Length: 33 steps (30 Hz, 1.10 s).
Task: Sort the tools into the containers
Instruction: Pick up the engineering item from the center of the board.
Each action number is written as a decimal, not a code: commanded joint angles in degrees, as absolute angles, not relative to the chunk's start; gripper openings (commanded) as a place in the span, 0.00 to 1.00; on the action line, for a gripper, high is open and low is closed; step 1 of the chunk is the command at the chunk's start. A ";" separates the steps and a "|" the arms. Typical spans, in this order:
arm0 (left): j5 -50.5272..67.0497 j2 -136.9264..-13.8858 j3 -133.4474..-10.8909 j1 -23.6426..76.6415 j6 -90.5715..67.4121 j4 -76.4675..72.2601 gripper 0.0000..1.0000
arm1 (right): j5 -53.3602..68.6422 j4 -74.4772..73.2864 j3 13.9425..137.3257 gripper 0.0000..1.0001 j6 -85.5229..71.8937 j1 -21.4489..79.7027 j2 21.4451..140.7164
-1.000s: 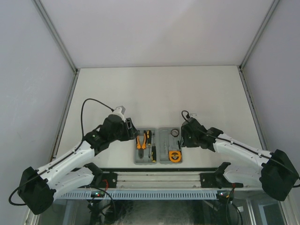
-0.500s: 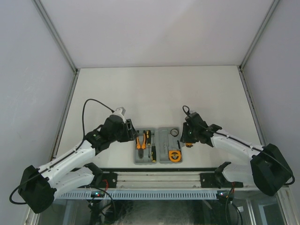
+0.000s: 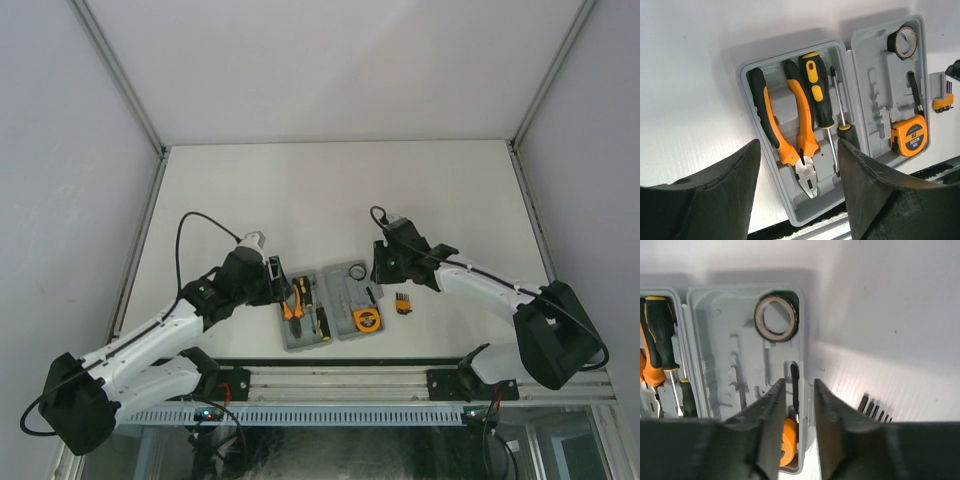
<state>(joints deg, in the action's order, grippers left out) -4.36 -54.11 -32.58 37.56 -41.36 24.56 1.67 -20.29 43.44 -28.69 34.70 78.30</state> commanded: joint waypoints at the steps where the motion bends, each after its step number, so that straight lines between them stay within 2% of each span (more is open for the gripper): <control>1: -5.64 -53.22 -34.58 37.18 -40.11 24.74 0.67 | -1.23 -19.30 47.37 0.36 -24.65 34.08 78.10; 4: -6.03 -52.93 -34.54 37.18 -39.69 24.87 0.67 | -4.33 -21.69 47.10 0.45 -24.76 33.93 75.65; 10: -6.71 -53.36 -34.95 37.18 -39.25 24.85 0.67 | -10.92 -28.38 44.30 0.53 -27.98 33.93 70.36; 15: -7.00 -53.94 -35.16 37.18 -38.94 24.72 0.67 | -11.87 -32.95 41.40 0.59 -30.21 34.31 68.65; 21: -6.53 -54.66 -34.94 37.18 -38.85 24.23 0.67 | -11.38 -34.18 39.29 0.60 -31.29 34.72 68.54; 33: -6.24 -53.84 -34.19 37.18 -39.11 24.25 0.66 | -9.16 -32.25 39.67 0.52 -31.56 36.50 76.92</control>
<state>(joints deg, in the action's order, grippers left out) -5.87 -54.72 -32.75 37.56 -39.90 25.15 -9.30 -34.09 38.70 -30.65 35.70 75.40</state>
